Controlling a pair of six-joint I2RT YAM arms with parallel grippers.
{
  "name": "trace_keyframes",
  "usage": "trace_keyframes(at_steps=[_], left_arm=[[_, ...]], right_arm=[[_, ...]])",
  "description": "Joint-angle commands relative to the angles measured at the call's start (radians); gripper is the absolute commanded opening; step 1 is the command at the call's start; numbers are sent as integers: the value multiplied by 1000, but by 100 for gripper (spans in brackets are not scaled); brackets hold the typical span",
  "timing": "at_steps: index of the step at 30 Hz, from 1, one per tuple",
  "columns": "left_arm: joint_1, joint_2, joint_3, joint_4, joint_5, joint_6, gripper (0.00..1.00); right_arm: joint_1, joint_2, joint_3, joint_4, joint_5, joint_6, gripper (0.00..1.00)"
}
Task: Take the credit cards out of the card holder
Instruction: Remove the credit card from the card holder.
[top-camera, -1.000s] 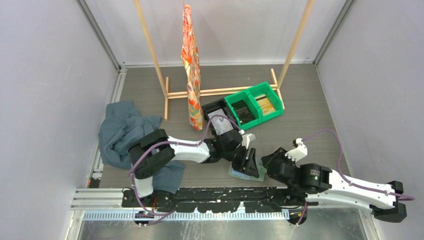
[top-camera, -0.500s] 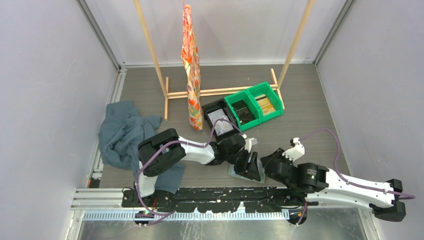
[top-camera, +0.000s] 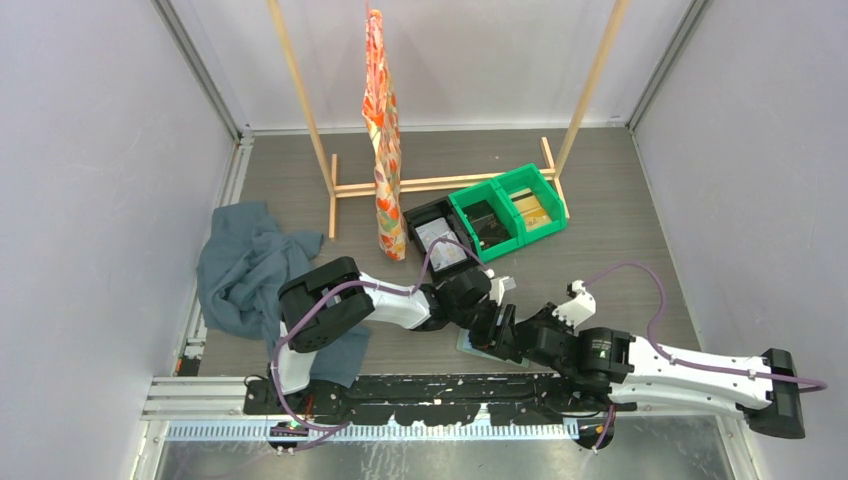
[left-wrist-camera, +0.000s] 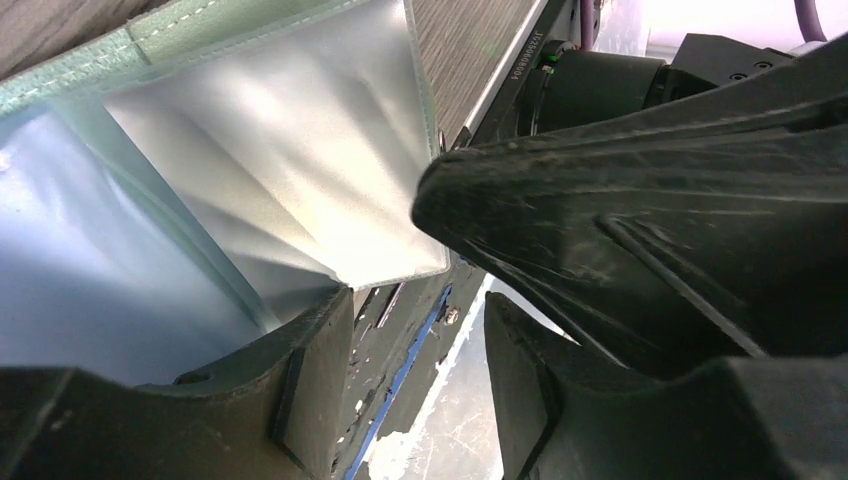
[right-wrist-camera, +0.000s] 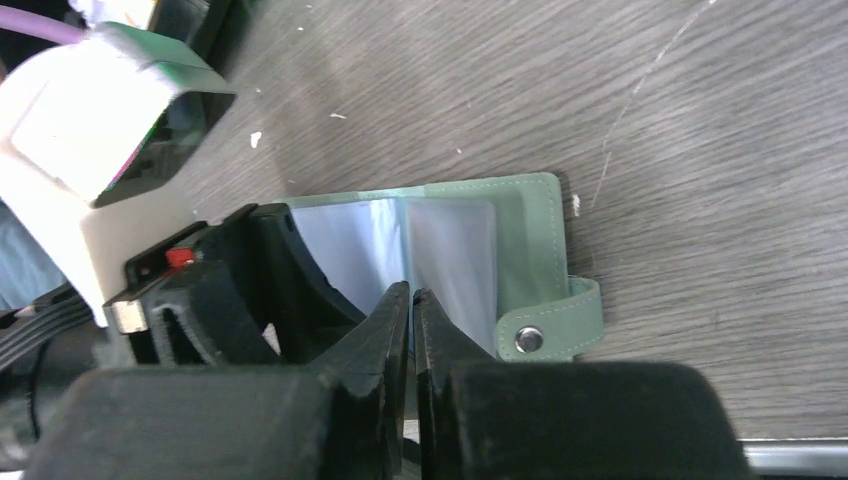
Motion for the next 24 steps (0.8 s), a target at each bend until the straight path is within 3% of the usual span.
trace_keyframes(at_steps=[1, 16, 24], left_arm=[[-5, -12, 18, 47, 19, -7, 52], [-2, -145, -25, 34, -8, 5, 52], [35, -221, -73, 26, -2, 6, 52]], right_arm=[[1, 23, -27, 24, -5, 80, 10], [1, 159, -111, 142, -65, 142, 7], [0, 114, -136, 130, -67, 157, 7]])
